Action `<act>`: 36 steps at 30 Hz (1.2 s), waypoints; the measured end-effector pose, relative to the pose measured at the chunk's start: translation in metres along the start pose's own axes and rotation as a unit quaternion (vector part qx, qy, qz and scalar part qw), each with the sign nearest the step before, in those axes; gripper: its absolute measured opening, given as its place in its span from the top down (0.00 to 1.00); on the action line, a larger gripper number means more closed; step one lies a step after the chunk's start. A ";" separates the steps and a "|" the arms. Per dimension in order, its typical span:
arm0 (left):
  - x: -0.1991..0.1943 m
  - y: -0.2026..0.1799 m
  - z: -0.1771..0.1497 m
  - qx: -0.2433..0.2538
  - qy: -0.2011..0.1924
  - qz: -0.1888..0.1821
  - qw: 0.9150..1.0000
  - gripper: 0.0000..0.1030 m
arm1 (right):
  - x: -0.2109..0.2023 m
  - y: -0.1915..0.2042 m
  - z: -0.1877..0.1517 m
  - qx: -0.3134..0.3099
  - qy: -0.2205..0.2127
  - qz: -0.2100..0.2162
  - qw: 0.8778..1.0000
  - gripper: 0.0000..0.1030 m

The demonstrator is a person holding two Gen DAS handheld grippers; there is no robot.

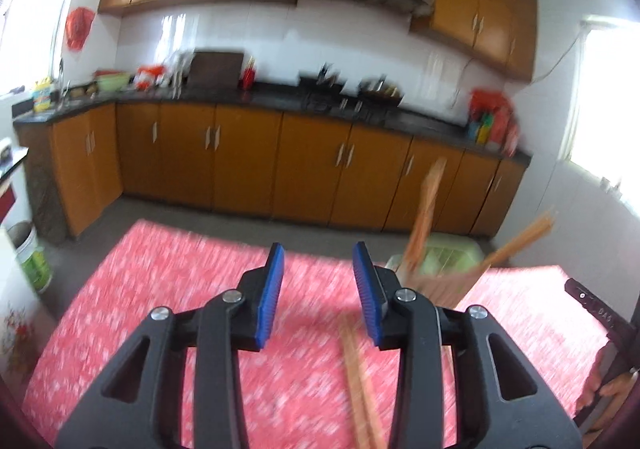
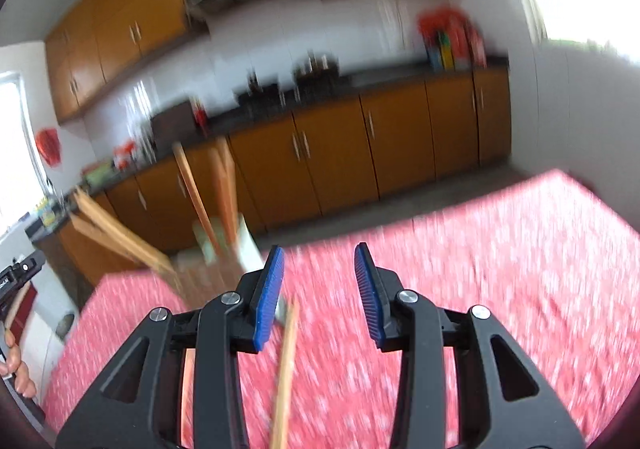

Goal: Organize utensils
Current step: 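Lower both chopsticks into the beige holder and open both tools, then close the right tool on a chopstick while the left tool closes on another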

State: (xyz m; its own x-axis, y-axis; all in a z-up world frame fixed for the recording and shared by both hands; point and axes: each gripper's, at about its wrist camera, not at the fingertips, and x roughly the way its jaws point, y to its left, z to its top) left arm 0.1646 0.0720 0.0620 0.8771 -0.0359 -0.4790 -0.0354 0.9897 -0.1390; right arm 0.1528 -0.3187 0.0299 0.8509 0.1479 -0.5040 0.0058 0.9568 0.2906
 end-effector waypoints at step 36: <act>0.074 -0.026 -0.137 0.021 0.195 -0.046 0.980 0.65 | 0.093 0.029 -0.118 -0.092 0.192 -0.038 0.976 0.92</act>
State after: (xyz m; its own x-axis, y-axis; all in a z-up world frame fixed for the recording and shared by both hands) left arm 0.1650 0.0249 -0.0887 0.6263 -0.1683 -0.7612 0.0626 0.9841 -0.1661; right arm 0.1702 -0.2478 -0.1048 0.5922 0.1240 -0.7962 -0.0629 0.9922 0.1077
